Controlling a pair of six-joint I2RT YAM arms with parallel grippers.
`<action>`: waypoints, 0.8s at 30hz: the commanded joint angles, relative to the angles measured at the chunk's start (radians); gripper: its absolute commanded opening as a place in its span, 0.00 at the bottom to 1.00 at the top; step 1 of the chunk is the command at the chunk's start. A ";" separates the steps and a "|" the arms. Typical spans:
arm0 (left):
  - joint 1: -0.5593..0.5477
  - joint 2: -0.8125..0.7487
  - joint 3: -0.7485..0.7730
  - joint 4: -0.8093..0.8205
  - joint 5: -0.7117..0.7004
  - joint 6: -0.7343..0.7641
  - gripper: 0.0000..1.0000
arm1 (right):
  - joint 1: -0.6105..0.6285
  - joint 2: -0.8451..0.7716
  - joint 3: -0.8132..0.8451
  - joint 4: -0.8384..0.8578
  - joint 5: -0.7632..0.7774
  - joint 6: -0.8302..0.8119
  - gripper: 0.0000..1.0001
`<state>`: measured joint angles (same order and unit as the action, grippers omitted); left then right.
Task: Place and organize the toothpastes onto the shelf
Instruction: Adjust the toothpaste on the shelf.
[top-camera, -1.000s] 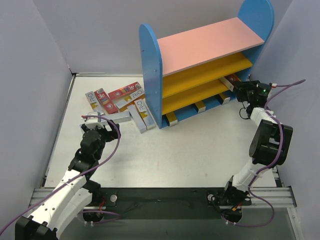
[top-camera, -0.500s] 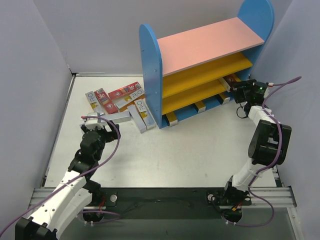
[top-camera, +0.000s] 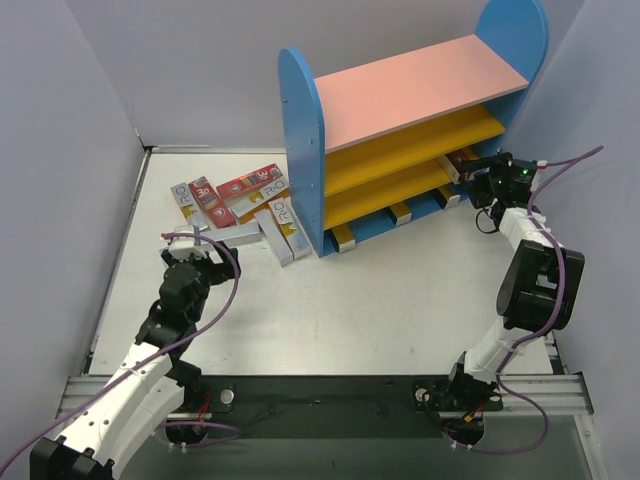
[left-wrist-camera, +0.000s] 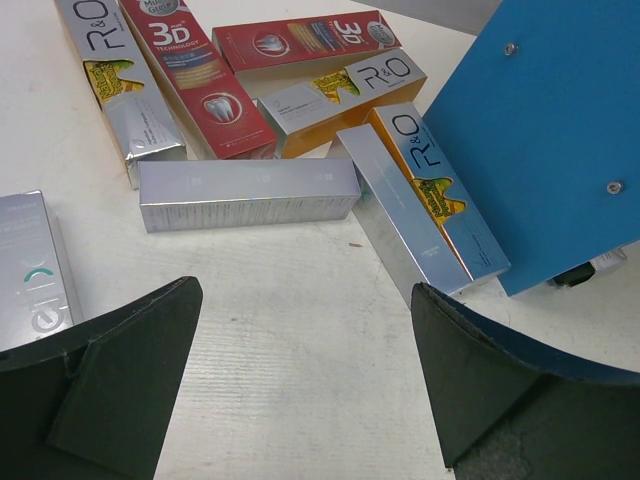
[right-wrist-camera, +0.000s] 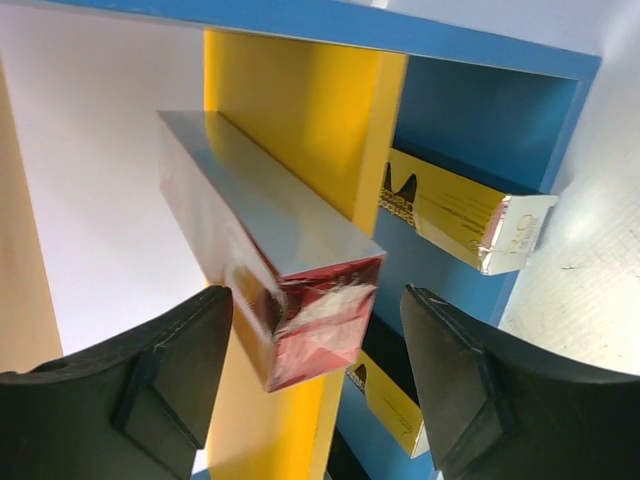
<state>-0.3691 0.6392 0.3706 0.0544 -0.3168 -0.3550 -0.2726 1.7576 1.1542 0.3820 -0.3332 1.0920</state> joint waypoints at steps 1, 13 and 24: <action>0.001 -0.015 0.005 0.027 -0.001 0.005 0.97 | 0.004 -0.035 0.049 -0.012 -0.020 -0.023 0.70; 0.004 0.028 0.083 0.004 0.012 -0.013 0.97 | -0.051 -0.232 -0.001 -0.089 -0.136 -0.119 0.95; 0.051 0.322 0.359 -0.116 -0.044 -0.045 0.97 | -0.008 -0.636 -0.241 -0.526 -0.107 -0.418 1.00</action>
<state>-0.3531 0.8795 0.5762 -0.0093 -0.3298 -0.3851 -0.3092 1.2560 1.0042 0.0723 -0.4477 0.8280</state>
